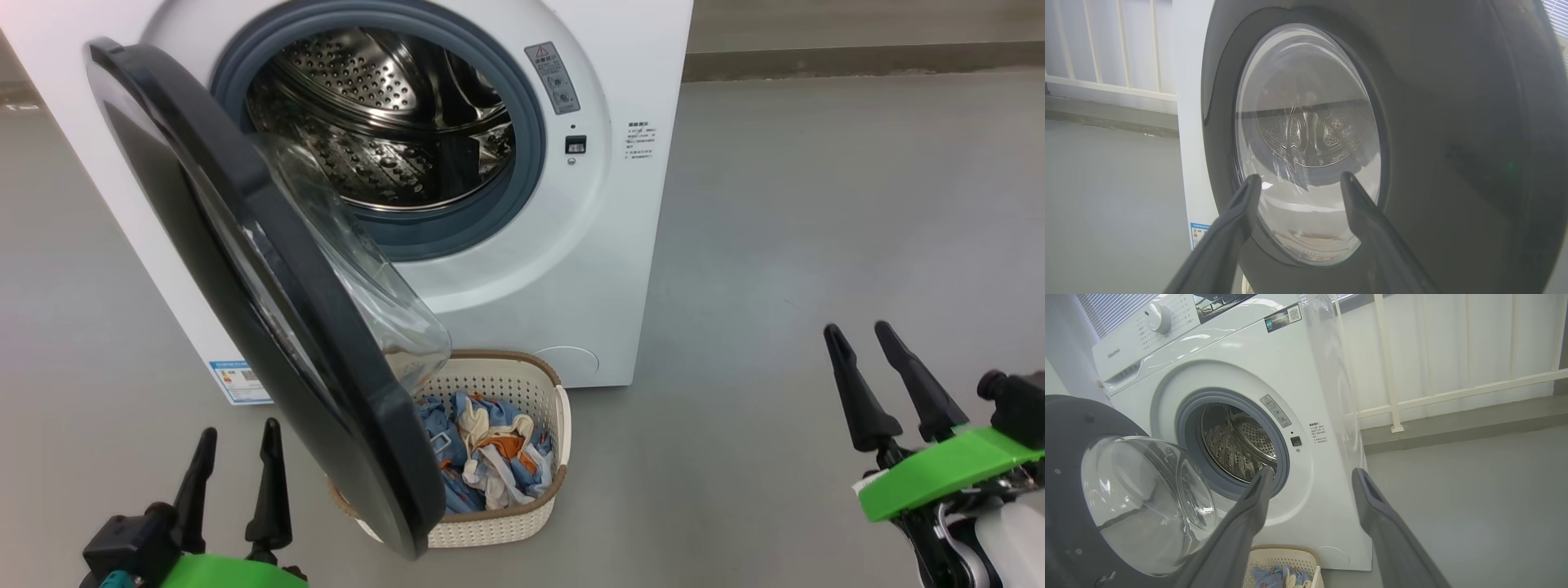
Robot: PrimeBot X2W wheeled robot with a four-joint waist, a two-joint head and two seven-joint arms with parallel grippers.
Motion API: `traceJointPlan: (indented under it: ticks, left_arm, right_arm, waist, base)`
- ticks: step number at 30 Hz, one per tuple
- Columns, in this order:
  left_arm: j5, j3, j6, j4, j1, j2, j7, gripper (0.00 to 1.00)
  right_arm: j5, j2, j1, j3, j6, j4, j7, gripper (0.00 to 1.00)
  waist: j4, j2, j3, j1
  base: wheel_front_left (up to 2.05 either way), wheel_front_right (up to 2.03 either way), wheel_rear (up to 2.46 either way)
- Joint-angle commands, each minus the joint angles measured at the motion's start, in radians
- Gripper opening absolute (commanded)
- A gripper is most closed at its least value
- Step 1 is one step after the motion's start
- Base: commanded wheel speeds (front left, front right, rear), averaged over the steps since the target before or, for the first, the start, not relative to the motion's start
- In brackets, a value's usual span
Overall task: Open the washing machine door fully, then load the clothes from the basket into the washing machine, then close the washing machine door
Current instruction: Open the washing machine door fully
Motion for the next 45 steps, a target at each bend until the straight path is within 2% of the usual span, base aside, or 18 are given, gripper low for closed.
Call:
traceJointPlan:
  ticks: [1, 14, 45]
  left_arm:
    - [0.009, 0.029, 0.007, -0.028, -0.021, 0.015, -0.01, 1.0]
    - [0.008, 0.011, 0.001, -0.029, -0.026, 0.019, -0.013, 1.0]
    - [-0.003, -0.013, 0.004, 0.002, -0.037, 0.027, -0.018, 1.0]
  right_arm:
    - [-0.038, -0.009, 0.002, -0.002, 0.006, 0.0, -0.02, 1.0]
    - [-0.131, -0.006, -0.007, -0.014, 0.006, 0.135, -0.079, 1.0]
    - [-0.144, 0.01, -0.011, 0.005, 0.006, 0.154, -0.082, 1.0]
  waist:
    - [0.0, 0.0, 0.0, 0.0]
    - [0.006, 0.0, 0.008, 0.0]
    - [0.003, 0.0, -0.01, 0.0]
  base:
    - [0.0, 0.0, 0.0]
    - [0.0, 0.0, 0.0]
    - [0.0, 0.0, 0.0]
